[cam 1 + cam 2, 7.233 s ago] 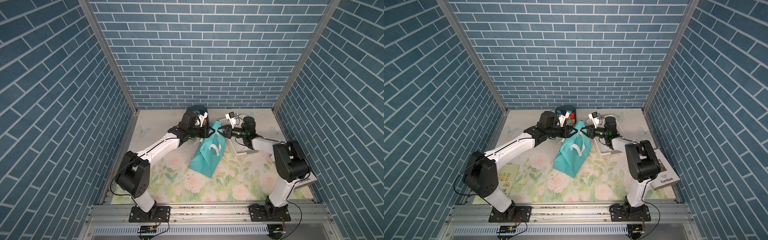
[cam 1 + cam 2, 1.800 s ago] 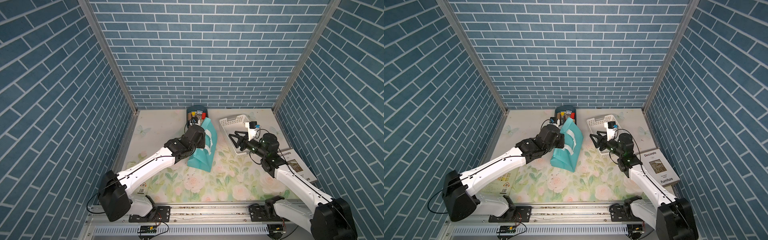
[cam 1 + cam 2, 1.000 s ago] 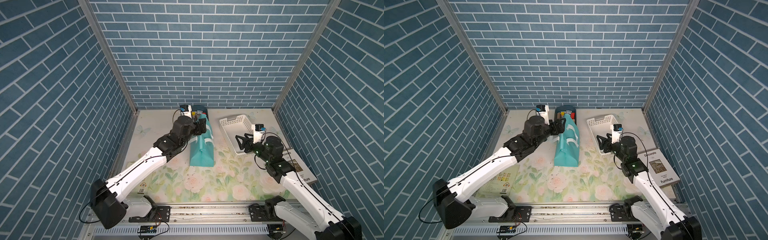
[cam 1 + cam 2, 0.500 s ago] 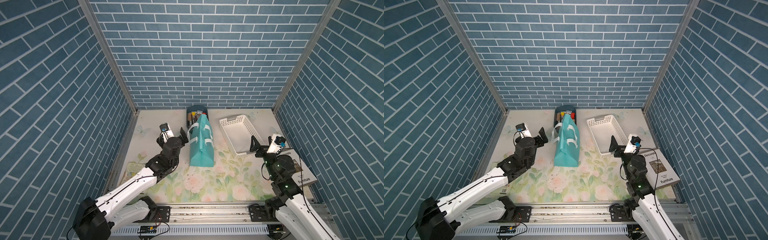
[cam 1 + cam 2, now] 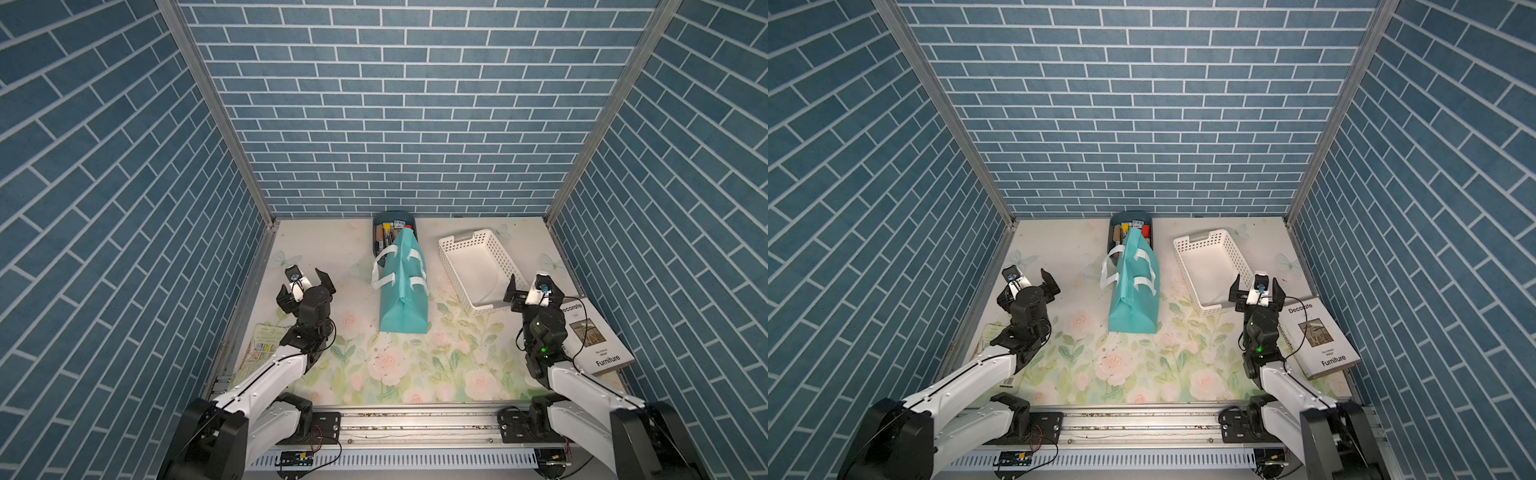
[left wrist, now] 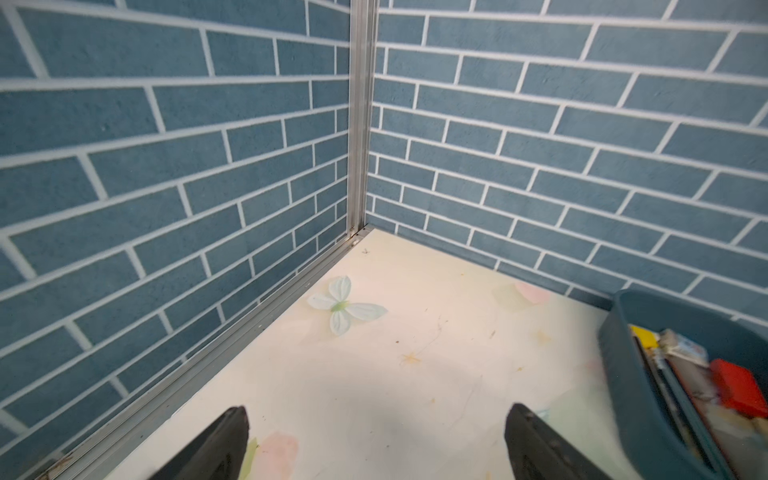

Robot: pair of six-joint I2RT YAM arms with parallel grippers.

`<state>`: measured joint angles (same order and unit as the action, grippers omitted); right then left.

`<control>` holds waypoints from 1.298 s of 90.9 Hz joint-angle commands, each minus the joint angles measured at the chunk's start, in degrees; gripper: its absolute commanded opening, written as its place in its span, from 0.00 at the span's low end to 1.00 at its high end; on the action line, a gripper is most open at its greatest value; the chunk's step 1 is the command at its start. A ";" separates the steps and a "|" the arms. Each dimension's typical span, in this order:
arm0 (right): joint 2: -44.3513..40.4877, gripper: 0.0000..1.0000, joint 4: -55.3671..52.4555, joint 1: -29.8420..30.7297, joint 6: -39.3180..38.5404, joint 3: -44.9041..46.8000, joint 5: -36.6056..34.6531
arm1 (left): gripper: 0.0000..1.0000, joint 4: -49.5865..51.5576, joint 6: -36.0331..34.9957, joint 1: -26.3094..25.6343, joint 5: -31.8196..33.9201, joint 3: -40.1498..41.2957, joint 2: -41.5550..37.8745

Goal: Place the ice pack in the delivery bag
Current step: Reset both arms

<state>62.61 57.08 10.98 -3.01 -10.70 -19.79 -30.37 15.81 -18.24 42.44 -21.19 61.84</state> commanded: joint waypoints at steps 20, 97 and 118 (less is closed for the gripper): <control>12.16 1.00 14.88 -3.72 -2.00 -1.48 5.64 | 1.00 -20.66 -6.75 6.17 -6.89 6.50 9.22; 10.70 0.99 8.61 -3.78 -2.53 -2.41 10.82 | 1.00 -45.89 -13.40 13.84 -24.99 10.37 24.91; 12.42 0.99 7.94 -3.78 -1.95 -1.36 10.61 | 1.00 -45.21 -13.36 13.83 -24.97 10.25 24.70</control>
<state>74.19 64.97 7.44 -4.58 -12.58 -9.43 -74.48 3.14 -4.84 18.11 -10.68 86.59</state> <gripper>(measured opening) 0.995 0.996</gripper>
